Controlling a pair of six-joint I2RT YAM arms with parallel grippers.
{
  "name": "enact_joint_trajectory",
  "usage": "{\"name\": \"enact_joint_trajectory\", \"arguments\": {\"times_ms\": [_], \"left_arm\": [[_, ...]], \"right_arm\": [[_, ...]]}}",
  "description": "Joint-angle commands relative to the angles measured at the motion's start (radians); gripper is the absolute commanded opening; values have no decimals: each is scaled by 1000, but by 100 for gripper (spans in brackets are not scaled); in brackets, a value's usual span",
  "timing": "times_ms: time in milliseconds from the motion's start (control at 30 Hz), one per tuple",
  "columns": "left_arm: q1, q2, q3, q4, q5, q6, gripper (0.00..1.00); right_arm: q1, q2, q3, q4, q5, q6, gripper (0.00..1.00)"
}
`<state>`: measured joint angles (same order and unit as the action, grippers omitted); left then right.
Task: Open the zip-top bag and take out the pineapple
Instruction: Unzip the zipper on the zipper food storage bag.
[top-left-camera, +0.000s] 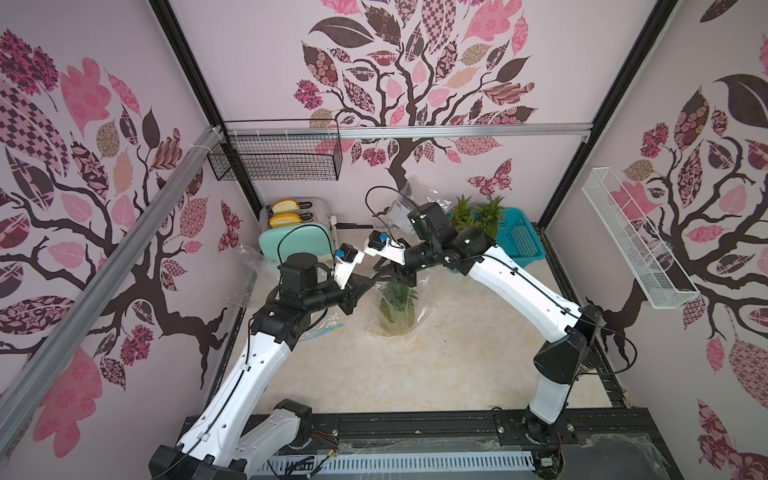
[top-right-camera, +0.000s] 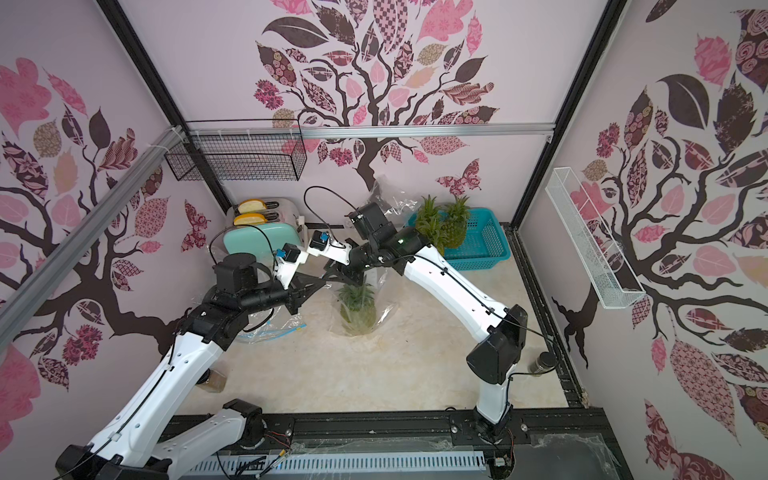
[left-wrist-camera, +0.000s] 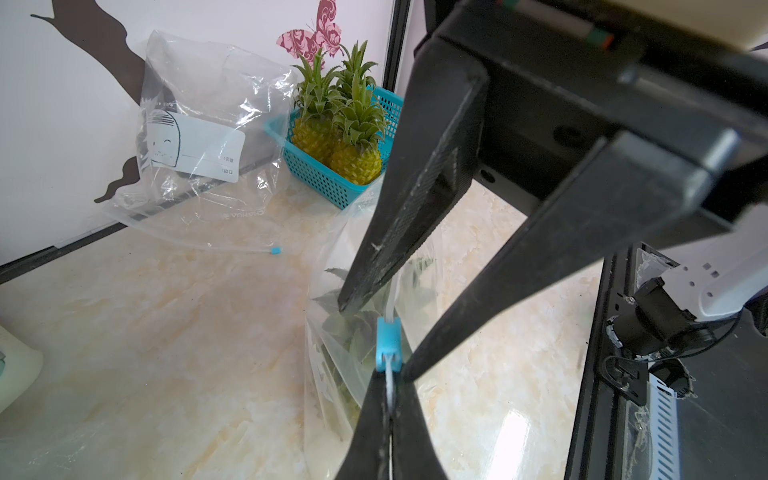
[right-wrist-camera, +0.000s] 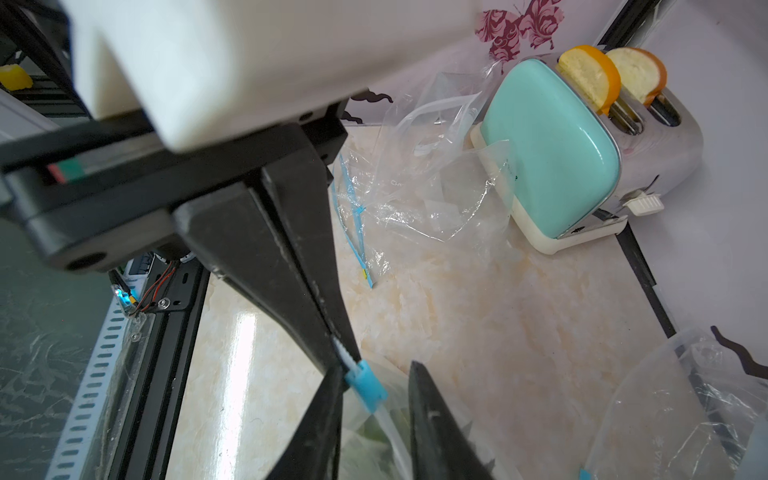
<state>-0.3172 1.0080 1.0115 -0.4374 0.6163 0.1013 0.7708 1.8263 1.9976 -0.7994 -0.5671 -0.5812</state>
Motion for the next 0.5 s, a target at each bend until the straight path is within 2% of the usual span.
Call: {"name": "enact_joint_trajectory", "arguments": {"times_ms": [0, 233, 467], "left_arm": [[4, -13, -8, 40, 30, -5, 0], [9, -14, -9, 44, 37, -9, 0], [13, -17, -9, 46, 38, -12, 0]], "right_arm": [[5, 4, 38, -37, -32, -18, 28], [4, 11, 41, -48, -37, -23, 26], [4, 11, 42, -46, -49, -23, 12]]}}
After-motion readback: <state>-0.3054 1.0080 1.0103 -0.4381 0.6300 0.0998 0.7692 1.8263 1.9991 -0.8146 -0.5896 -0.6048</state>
